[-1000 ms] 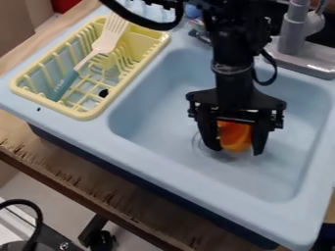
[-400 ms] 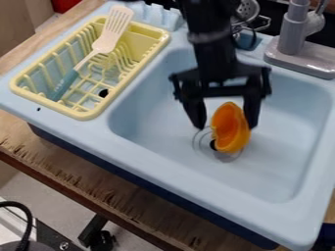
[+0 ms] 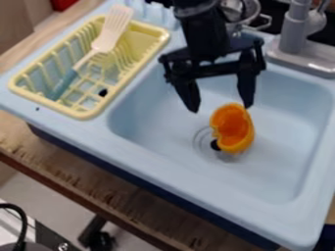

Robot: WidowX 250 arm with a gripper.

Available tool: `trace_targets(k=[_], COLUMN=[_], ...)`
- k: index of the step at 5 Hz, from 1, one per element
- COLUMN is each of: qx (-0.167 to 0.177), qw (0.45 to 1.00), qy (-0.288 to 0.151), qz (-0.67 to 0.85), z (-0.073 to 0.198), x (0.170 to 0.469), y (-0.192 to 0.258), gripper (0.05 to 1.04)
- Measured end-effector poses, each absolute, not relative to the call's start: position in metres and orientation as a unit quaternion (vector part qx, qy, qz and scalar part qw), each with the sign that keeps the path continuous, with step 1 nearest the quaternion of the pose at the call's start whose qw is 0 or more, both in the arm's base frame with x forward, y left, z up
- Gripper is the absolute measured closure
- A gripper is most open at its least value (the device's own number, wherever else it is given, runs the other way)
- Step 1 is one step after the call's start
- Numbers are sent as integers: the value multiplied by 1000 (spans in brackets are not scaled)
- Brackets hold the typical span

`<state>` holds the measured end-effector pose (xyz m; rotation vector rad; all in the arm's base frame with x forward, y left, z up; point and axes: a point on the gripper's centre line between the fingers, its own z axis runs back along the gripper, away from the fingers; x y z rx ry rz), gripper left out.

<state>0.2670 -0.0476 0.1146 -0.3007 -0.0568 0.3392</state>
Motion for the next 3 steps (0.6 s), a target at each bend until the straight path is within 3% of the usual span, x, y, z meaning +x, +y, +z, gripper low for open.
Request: trace_targets(k=[1, 3], qx=[-141, -72], qw=[973, 974], qy=[-41, -72], qz=[179, 201], z=[130, 128], x=[266, 267], y=[-29, 21], gripper=[85, 85])
